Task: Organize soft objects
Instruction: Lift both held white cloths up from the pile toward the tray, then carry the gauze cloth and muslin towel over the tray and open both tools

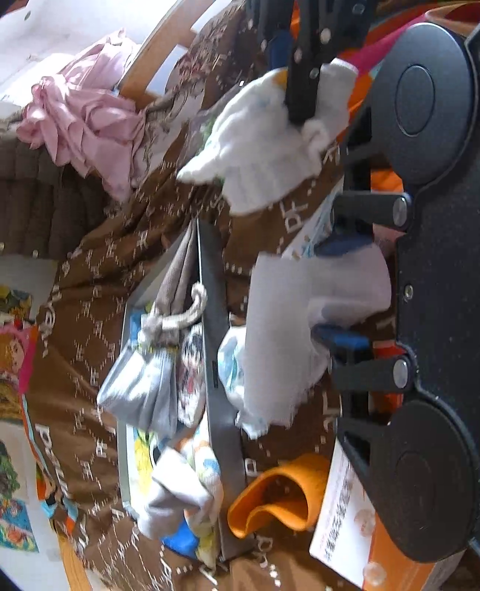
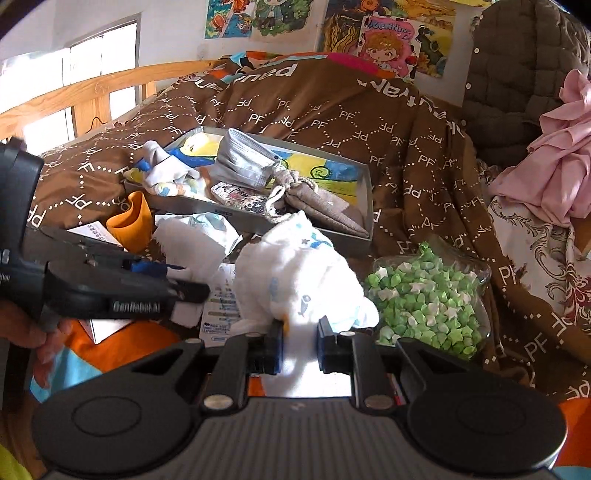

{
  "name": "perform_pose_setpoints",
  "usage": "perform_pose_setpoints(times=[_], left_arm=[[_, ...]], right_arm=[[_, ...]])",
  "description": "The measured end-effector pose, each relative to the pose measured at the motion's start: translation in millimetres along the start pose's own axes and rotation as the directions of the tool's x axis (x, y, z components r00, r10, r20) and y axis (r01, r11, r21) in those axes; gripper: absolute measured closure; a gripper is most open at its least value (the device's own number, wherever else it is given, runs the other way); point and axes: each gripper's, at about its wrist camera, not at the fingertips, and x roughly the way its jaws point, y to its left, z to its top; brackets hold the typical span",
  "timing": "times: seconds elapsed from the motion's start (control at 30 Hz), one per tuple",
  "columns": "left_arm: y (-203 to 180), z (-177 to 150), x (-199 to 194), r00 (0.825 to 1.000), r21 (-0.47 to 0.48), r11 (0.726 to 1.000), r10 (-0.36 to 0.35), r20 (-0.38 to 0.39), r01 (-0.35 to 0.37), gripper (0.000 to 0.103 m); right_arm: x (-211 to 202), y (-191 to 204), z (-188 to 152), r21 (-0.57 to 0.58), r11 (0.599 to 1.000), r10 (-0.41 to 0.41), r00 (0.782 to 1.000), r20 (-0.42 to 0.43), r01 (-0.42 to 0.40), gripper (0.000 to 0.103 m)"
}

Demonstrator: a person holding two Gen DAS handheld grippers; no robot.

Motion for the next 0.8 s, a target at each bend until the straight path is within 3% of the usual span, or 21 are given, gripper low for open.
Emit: perform_pose_setpoints(times=[0.13,0.23,0.37,0.53,0.8], left_arm=[[9,1,1,0.999,-0.030,0.999,0.032,-0.002,-0.032,0.089],[10,1,0,0.999,-0.044,0.998,0.044,0.007,-0.044,0.095],[14,1,-5,0.998,-0.092,0.995,0.045,0.037,-0.042,0.097],[19,3,-25,0.993,-0.172,0.984,0.060,0.102,-0.042,0.098],[5,16,-73,0.957,-0.144,0.989,0.058,0.285,-0.017,0.098]], right_arm=[[-1,3,-1,-0.006,1.000,0.006,1.000,0.006,-0.006,0.084],[0,4,-1,-0.013,1.000,0.008,1.000,0.010,-0.008,0.083],[3,7,-2,-0.023,0.999,0.023,0.999,0.024,-0.022,0.083],[-4,12,-4,-0.050,0.998,0.046,0.992,0.115,-0.040,0.083],[-21,17,-7,-0.089,0.994,0.082,0.951,0.298,-0.058,0.083]])
